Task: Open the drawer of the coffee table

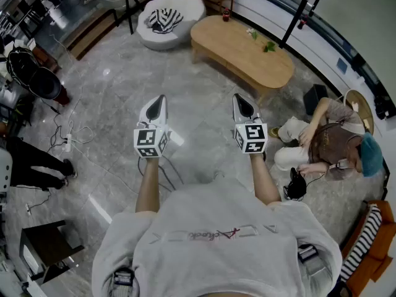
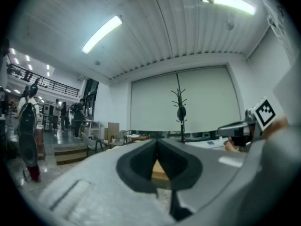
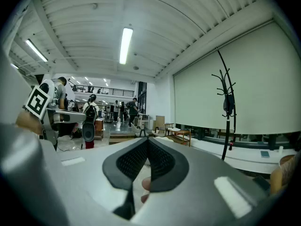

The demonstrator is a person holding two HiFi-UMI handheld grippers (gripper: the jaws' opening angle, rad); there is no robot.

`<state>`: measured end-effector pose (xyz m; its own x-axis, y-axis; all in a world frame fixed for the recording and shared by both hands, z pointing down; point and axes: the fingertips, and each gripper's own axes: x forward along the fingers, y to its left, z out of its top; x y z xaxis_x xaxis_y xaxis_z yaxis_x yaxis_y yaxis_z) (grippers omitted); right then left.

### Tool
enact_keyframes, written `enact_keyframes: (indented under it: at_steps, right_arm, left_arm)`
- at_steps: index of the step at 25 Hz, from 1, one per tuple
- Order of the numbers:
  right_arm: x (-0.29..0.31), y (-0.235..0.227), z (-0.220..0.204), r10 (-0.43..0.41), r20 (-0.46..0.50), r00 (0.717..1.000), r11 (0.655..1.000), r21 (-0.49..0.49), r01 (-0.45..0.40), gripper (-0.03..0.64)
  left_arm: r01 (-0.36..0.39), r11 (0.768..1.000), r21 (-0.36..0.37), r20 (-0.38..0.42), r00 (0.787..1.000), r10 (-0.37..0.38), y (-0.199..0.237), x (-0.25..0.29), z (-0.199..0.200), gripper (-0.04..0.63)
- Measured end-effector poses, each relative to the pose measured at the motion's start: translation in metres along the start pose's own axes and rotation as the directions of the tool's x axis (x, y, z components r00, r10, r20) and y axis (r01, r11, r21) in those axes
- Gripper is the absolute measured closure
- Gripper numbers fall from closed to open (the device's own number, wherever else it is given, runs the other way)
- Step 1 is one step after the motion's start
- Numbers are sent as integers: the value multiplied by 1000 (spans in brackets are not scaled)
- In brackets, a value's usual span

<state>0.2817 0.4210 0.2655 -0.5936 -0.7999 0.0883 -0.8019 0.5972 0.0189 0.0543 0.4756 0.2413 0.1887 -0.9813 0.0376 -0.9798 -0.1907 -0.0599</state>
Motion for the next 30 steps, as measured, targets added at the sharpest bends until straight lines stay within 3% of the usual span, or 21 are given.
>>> enact_keyframes:
  at_steps: [13, 23, 30]
  right_arm:
    - [-4, 1, 1, 10, -9, 1000, 1000, 1, -10, 612]
    - [-18, -15, -3, 33, 2, 999, 999, 7, -33, 612]
    - [-28, -38, -2, 39, 12, 999, 999, 20, -39, 612]
  left_arm:
    - [-13, 1000, 5, -3, 1000, 13, -4, -2, 5, 594]
    - [-28, 997, 74, -7, 1000, 28, -29, 3, 5, 592]
    - [-30, 996, 81, -2, 1000, 30, -53, 11, 15, 592]
